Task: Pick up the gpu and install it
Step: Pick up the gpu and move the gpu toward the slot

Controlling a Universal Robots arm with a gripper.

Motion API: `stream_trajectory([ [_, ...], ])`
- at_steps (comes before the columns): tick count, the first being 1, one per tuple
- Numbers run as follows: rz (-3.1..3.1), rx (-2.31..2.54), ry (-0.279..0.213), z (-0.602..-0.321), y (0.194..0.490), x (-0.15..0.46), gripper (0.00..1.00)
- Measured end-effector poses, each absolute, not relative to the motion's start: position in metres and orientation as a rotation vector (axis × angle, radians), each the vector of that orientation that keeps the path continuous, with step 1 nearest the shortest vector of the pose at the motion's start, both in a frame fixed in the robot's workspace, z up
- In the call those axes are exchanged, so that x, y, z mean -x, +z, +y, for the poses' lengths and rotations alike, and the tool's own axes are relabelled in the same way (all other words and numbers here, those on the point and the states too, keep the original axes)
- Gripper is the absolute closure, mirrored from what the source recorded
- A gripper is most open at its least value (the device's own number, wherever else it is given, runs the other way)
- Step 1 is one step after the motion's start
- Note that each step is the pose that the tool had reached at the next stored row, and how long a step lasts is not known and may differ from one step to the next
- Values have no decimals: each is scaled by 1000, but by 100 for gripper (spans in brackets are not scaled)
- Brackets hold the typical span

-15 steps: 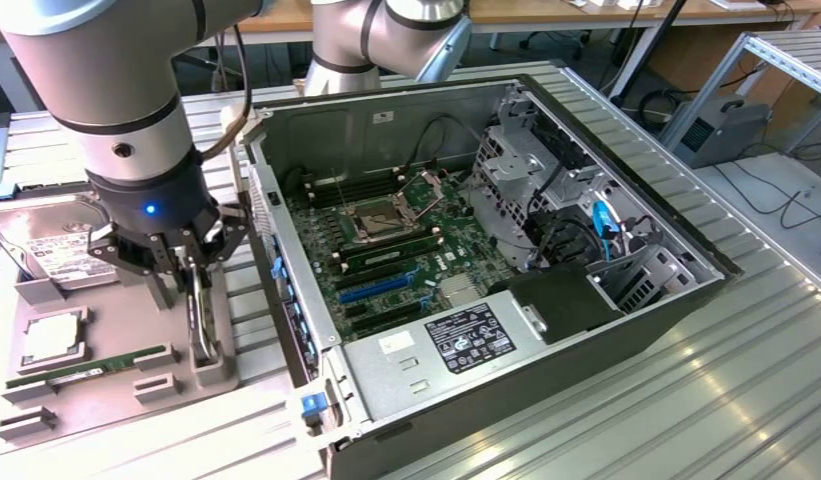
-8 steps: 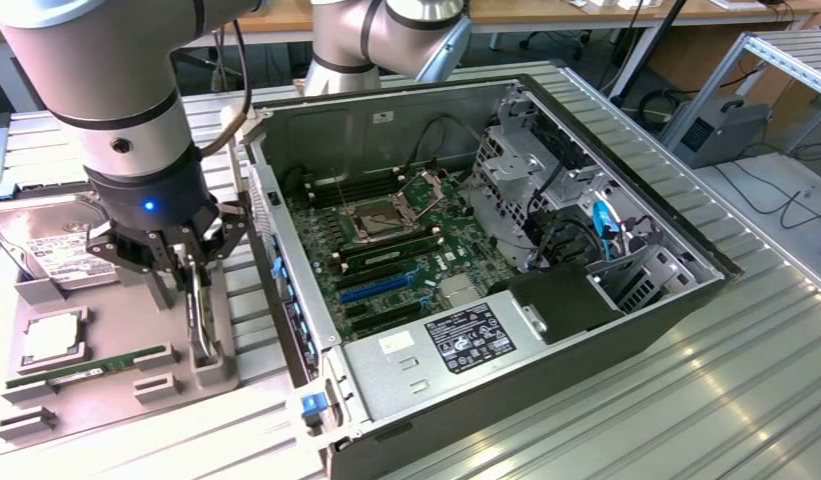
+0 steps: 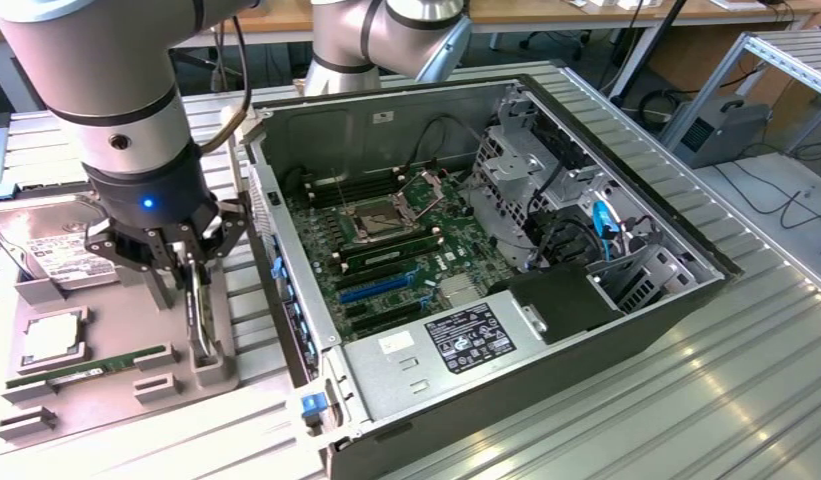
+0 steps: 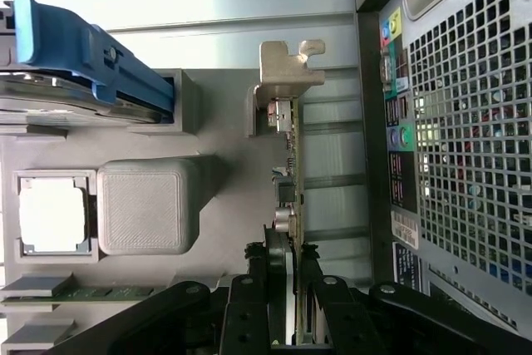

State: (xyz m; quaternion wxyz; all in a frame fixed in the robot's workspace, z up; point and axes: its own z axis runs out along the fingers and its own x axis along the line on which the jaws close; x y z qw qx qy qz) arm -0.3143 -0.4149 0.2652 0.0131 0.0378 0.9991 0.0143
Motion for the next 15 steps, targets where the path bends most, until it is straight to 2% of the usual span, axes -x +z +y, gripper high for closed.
stream_trajectory([
  [15,3113,-118,45,-415,272,314,73],
])
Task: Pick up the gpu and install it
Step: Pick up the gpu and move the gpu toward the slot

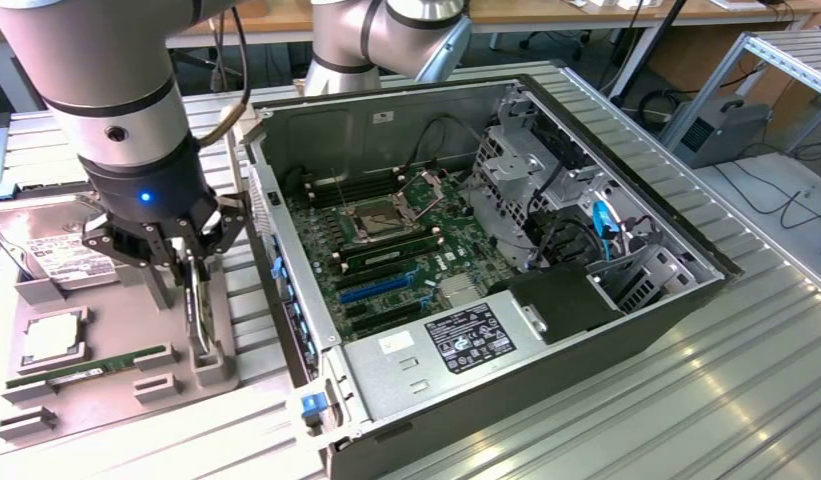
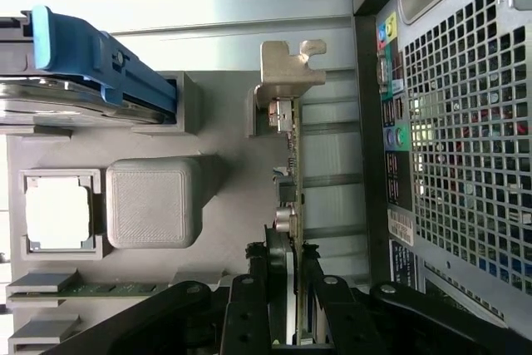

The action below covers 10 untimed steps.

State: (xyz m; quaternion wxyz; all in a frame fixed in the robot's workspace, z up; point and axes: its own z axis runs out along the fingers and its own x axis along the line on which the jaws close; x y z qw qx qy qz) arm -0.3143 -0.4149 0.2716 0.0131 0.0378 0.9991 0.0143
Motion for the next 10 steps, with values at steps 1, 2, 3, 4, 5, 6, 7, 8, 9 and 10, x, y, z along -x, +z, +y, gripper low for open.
stream_trajectory([
  [1,3113,-118,45,-415,272,314,73],
  [2,3113,-118,45,-415,273,314,73],
  [3,3113,-118,45,-415,273,314,73],
  [4,3113,-118,45,-415,273,314,73],
  [5,3113,-118,45,-415,274,314,73],
  [6,3113,-118,44,-415,274,314,73],
  [7,3113,-118,44,-415,278,314,73],
  [8,3113,-118,45,-415,283,314,73],
  [9,3113,-118,45,-415,285,314,73],
  [10,3113,-118,45,-415,288,314,73],
])
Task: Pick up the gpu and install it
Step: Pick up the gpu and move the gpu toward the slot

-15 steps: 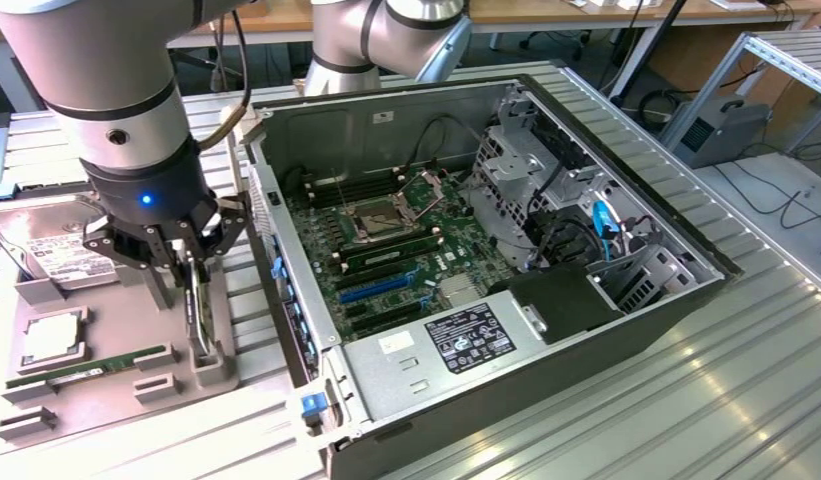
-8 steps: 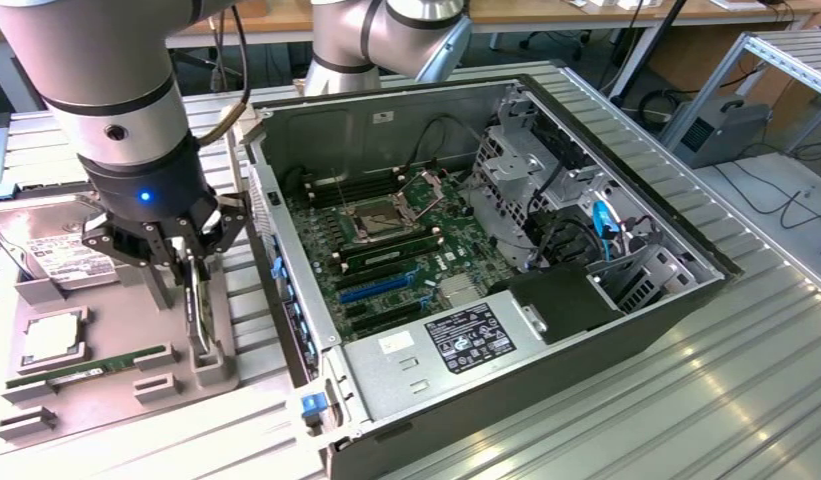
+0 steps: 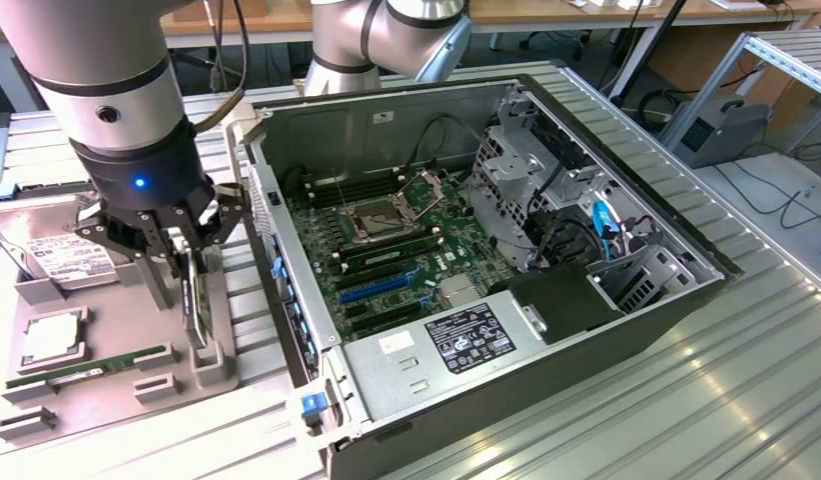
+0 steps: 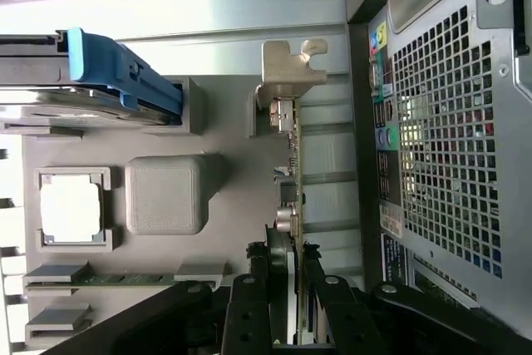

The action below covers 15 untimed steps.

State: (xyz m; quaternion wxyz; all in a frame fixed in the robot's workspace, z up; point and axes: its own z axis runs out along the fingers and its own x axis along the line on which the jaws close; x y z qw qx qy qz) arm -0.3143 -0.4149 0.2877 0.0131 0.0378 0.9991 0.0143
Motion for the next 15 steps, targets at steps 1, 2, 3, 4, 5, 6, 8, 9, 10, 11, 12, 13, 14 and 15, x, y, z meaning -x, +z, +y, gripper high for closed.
stream_trajectory([
  [1,3113,-118,45,-415,292,314,73],
  [2,3113,-118,45,-415,296,314,73],
  [3,3113,-118,45,-415,299,314,73],
  [4,3113,-118,45,-415,303,314,73],
  [5,3113,-118,45,-415,306,314,73],
  [6,3113,-118,45,-415,308,314,73],
  [8,3113,-118,45,-415,311,314,73],
  [9,3113,-118,45,-415,313,314,73],
  [10,3113,-118,45,-415,314,314,73],
  [11,3113,-118,45,-415,317,314,73],
  [12,3113,-118,45,-415,321,314,73],
  [13,3113,-118,45,-415,322,314,73],
  [14,3113,-118,45,-415,322,314,73],
  [15,3113,-118,45,-415,323,314,73],
])
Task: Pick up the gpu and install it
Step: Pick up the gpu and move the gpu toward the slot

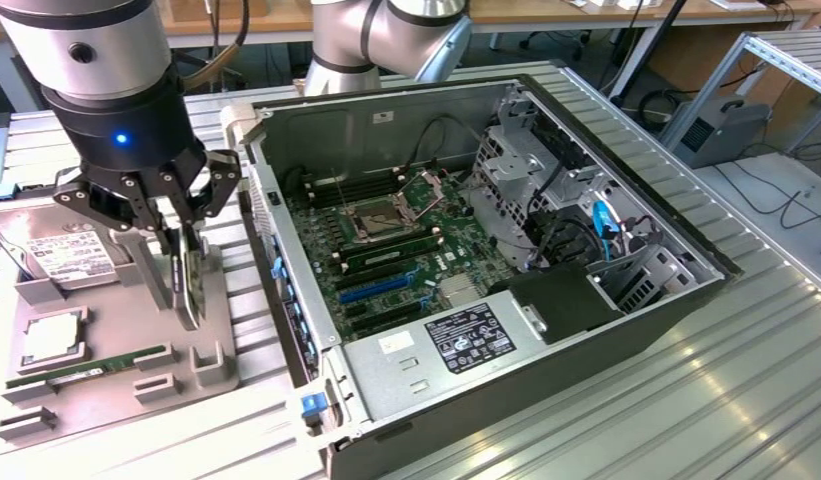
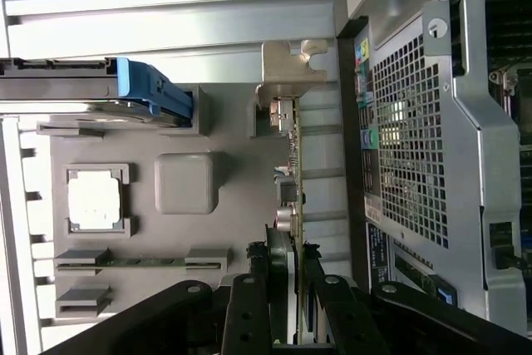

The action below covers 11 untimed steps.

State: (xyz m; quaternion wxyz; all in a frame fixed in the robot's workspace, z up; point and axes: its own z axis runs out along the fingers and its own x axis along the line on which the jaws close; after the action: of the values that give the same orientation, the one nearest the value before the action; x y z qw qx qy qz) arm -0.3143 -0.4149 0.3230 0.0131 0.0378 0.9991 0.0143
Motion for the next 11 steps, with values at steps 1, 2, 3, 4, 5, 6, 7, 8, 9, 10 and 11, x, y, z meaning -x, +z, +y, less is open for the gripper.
stream_trajectory([
  [1,3113,-118,45,-415,324,314,73],
  [2,3113,-118,45,-415,325,314,73],
  [3,3113,-118,45,-415,325,314,73],
  [4,3113,-118,44,-415,326,314,73],
  [5,3113,-118,45,-415,326,314,73],
  [6,3113,-118,45,-415,327,314,73],
  [7,3113,-118,45,-415,328,314,73],
  [8,3113,-118,45,-415,328,314,73],
  [9,3113,-118,45,-415,328,314,73],
  [10,3113,-118,45,-415,329,314,73],
  [11,3113,-118,45,-415,329,314,73],
])
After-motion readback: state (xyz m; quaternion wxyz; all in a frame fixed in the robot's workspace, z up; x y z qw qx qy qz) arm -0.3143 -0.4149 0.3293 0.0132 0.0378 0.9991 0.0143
